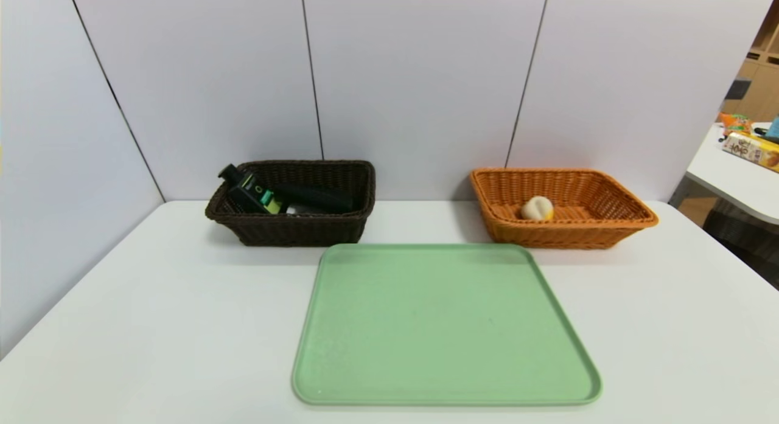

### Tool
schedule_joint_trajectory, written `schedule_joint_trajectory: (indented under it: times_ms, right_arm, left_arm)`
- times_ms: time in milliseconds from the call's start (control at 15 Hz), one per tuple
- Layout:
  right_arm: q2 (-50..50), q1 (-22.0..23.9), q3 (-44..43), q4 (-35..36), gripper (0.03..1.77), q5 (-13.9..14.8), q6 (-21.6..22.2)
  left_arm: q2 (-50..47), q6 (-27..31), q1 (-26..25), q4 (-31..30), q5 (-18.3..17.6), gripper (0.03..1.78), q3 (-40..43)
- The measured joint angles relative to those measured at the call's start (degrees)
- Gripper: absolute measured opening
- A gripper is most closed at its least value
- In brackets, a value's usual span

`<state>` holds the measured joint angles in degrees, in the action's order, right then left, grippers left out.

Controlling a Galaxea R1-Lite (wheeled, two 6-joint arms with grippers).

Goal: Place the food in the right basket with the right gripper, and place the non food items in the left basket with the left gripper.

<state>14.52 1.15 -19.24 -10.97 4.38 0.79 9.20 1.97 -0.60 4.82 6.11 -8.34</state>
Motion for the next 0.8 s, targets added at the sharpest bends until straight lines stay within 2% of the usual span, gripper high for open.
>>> schedule_joint_trajectory:
  times_ms: [200,533,667,800]
  right_arm:
    - [-2.9,-0.2,1.6,-0.2,1.7,-1.5,0.0]
    - [-10.4,-0.8,4.7,-4.2,1.7,-7.8,-0.8]
    - [-12.7,-0.8,8.2,-3.6,1.7,-7.5,-2.6]
    - [-13.7,-0.8,11.3,-1.6,1.7,-7.4,-4.0]
  left_arm:
    - [-2.3,0.3,0.1,1.7,-0.2,1.69,0.8]
    - [-6.8,0.8,0.3,5.5,-0.6,1.69,1.7]
    - [-8.2,1.4,0.3,6.1,-3.0,1.69,2.0]
    - [-8.9,1.3,0.3,5.9,-4.0,1.69,2.6]
